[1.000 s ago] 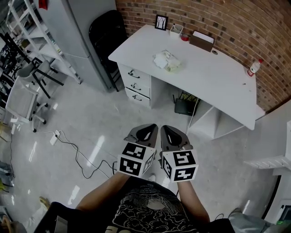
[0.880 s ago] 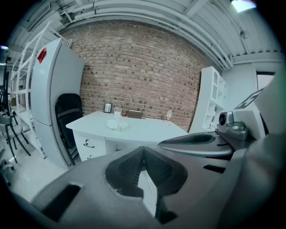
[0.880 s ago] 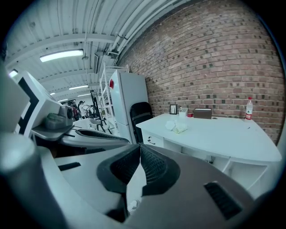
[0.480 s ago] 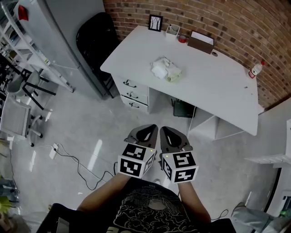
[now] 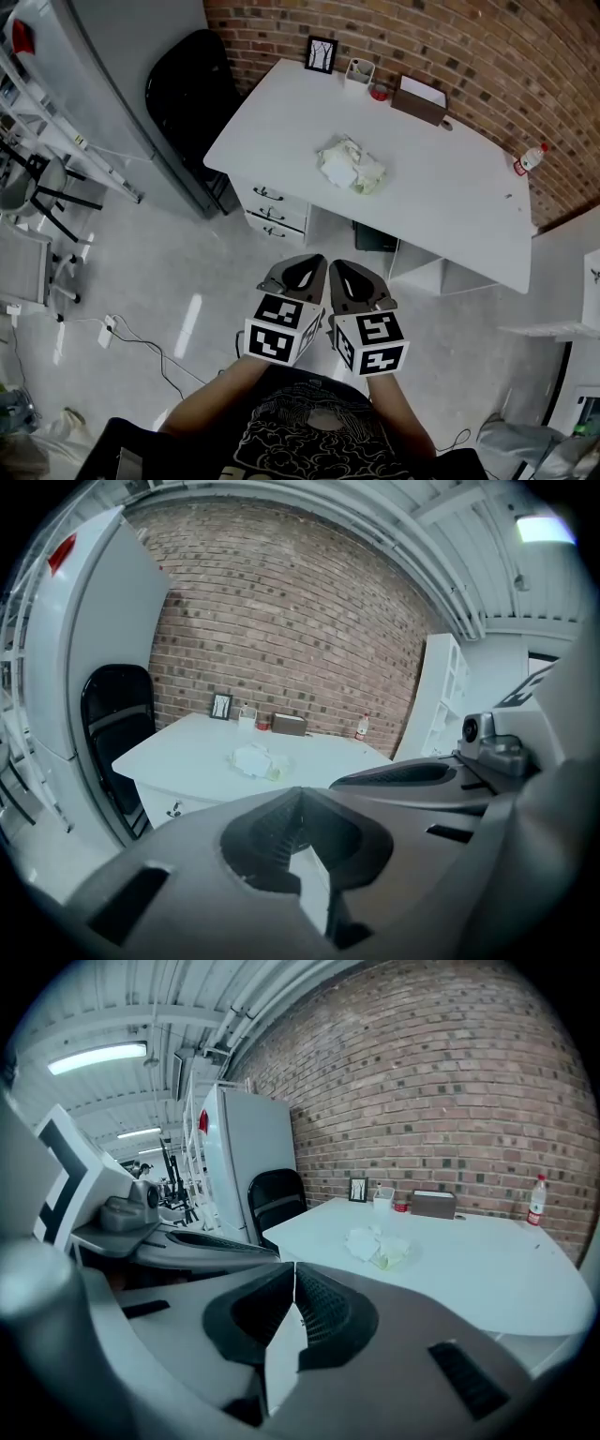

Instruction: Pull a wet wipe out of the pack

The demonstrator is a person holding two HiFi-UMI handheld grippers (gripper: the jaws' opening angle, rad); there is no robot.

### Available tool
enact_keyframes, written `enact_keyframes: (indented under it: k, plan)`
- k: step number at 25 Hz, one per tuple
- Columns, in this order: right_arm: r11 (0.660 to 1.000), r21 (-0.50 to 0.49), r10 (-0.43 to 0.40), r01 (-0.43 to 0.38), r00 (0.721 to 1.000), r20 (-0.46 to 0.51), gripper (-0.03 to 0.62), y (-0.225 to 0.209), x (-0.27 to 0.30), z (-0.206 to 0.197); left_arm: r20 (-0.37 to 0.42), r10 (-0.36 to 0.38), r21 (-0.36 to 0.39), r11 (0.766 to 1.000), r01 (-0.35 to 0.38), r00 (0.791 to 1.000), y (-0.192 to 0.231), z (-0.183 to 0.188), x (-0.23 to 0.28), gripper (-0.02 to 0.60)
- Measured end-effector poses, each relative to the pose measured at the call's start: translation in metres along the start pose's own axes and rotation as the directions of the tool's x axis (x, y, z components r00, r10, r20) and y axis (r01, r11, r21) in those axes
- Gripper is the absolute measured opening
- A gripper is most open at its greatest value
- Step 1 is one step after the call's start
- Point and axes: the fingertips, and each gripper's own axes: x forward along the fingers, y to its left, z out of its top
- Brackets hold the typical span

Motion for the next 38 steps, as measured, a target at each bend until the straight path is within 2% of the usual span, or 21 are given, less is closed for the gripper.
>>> enact_keyframes:
  k: [9,20,29,38]
  plan:
    - [0.999,0.004,-0.044,0.044,0.999,0.006,0.018,0.016,0.041,0.022,0.016,-0.042,0.021,0.999,0.042,0.999,0.048,0.019,0.002,0.012]
    - [0.995,0.047,-0.092,0.090,0.995,0.028,0.018,0.008,0.063,0.037,0.001,-0.089,0.062,0.994,0.089,0.996,0.066,0.031,0.016,0.012]
    - [0.993,0.074,-0.101,0.097,0.993,0.054,0.018,-0.014,0.088,0.043,-0.006,-0.094,0.080,0.992,0.094,0.996,0.079,0.037,0.044,0.012]
    - [0.992,0.080,-0.105,0.101,0.993,0.050,0.018,-0.053,0.126,0.057,-0.018,-0.099,0.094,0.991,0.100,0.995,0.096,0.059,0.093,0.012]
